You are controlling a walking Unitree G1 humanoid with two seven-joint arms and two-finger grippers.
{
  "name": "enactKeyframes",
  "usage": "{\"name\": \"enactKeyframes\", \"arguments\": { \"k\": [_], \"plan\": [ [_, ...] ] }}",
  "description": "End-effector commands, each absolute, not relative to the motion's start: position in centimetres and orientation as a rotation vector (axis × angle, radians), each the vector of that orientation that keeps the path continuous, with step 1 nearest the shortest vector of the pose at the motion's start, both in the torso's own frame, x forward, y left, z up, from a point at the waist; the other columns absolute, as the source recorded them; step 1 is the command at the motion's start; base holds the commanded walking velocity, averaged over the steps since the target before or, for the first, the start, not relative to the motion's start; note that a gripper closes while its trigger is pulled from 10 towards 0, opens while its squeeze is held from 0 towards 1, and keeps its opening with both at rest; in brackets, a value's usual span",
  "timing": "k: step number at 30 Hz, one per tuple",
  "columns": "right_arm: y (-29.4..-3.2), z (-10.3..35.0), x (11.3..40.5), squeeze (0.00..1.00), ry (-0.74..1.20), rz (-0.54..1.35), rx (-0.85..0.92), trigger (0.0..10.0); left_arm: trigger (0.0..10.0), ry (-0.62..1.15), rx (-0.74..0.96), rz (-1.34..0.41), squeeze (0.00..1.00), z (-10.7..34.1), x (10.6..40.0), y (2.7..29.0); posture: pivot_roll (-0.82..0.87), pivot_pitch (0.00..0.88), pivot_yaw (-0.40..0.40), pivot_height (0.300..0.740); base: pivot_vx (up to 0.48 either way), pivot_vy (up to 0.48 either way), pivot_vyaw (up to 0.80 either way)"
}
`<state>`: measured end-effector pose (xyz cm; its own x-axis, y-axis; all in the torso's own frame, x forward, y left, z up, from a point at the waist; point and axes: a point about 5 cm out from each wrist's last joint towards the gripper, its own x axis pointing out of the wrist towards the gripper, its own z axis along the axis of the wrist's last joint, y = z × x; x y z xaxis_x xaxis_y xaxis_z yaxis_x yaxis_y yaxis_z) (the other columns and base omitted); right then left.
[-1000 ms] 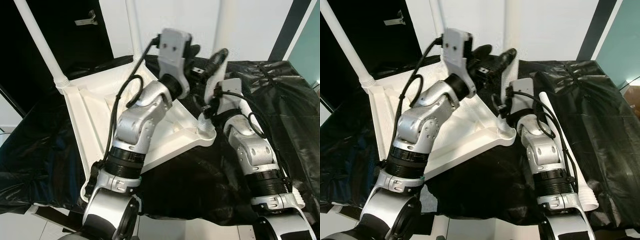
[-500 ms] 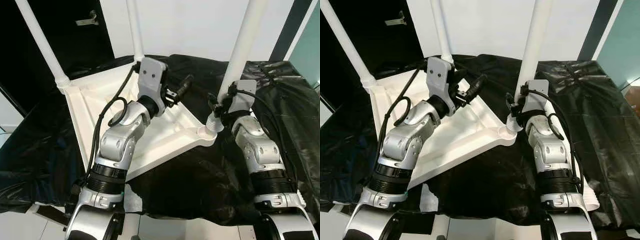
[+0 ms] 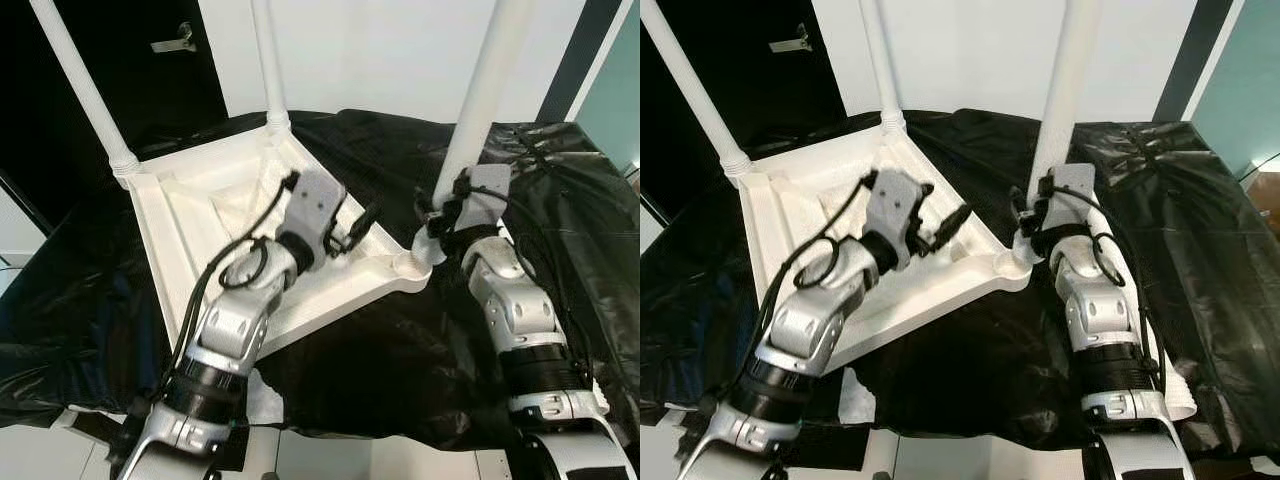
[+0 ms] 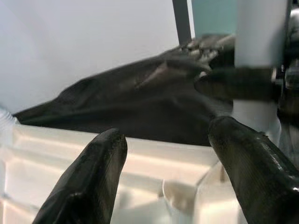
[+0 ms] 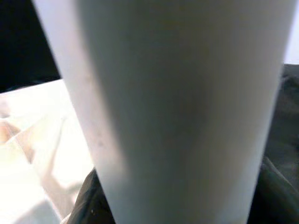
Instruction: Building children table
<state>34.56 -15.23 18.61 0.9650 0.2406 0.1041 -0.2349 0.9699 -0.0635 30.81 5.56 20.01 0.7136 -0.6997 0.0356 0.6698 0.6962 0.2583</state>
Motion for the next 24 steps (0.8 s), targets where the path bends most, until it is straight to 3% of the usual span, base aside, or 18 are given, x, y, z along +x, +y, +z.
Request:
{"name": "enactKeyframes", "arguments": {
  "k": [1, 11, 24],
  "plan": [
    [-14.9, 18.8, 34.4, 0.0, -0.131, 0.269, -0.025, 10.0, 10.0, -0.154, 0.264, -0.777, 0.0, 20.1, 30.5, 5.4, -0.02, 0.004, 0.001, 0.74, 0.0, 0.0, 0.0],
    [-14.1, 18.5, 34.5, 0.0, -0.139, 0.284, -0.013, 10.0, 10.0, -0.139, 0.283, -0.798, 0.0, 19.3, 29.9, 5.5, -0.02, 0.004, 0.0, 0.74, 0.0, 0.0, 0.0],
    [-14.0, 18.3, 33.9, 0.0, -0.132, 0.26, 0.023, 10.0, 10.0, -0.054, 0.337, -0.954, 0.0, 17.3, 28.0, 5.3, -0.01, 0.0, -0.008, 0.74, 0.0, 0.0, 0.0]
  ]
}}
